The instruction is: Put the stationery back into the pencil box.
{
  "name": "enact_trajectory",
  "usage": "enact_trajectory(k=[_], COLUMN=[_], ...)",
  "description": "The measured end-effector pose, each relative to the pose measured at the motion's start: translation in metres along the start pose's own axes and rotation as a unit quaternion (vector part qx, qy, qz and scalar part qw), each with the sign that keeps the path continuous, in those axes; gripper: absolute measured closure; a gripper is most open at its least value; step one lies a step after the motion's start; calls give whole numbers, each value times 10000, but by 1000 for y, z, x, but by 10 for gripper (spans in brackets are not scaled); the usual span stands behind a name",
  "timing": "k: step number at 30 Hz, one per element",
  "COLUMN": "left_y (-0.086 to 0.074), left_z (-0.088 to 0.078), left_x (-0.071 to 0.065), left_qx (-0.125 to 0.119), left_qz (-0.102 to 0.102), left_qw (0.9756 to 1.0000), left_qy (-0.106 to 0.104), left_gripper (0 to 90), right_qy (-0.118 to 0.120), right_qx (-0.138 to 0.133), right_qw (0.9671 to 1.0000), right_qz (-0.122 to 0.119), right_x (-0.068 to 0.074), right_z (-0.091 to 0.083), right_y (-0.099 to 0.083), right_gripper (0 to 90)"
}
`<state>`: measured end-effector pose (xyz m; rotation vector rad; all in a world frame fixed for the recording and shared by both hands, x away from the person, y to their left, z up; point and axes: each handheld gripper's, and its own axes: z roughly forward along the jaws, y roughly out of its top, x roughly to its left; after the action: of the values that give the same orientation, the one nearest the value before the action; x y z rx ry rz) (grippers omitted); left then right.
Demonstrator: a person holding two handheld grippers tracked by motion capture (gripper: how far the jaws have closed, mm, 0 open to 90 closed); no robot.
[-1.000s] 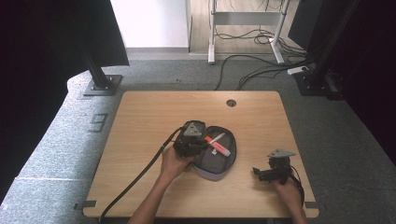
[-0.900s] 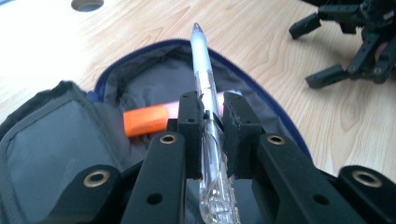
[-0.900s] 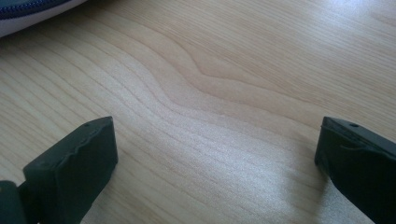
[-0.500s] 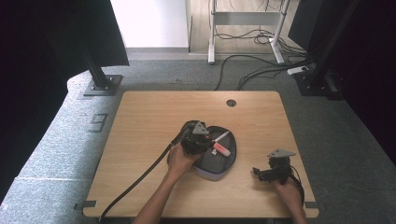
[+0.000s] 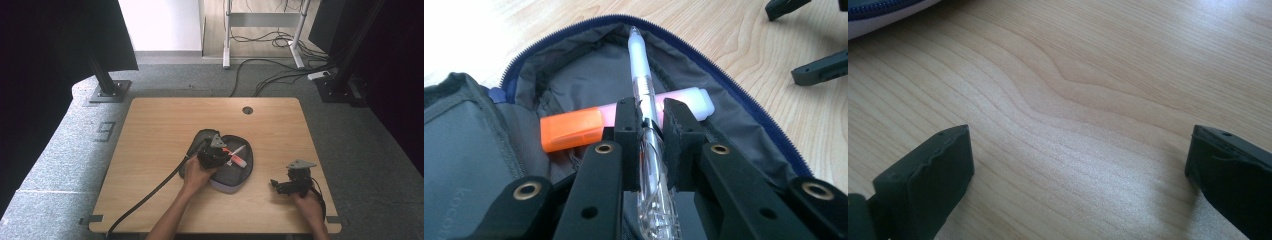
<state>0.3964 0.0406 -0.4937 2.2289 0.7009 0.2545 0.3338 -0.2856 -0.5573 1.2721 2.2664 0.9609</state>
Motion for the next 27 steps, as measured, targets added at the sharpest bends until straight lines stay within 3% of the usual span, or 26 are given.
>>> enact_trajectory(k=[22,27], left_y=[-12,-11], left_z=[9,7], left_x=[3,3], left_qx=[155,114], left_qz=[-60,-30], left_qw=[9999,9999], left_qy=[-26,-34], left_gripper=[758,686], right_qy=[2,3], right_qx=[0,1], right_qw=[10000,10000], right_qz=[0,0], right_x=[0,0], right_z=[0,0], right_y=[0,0], right_gripper=[0,0])
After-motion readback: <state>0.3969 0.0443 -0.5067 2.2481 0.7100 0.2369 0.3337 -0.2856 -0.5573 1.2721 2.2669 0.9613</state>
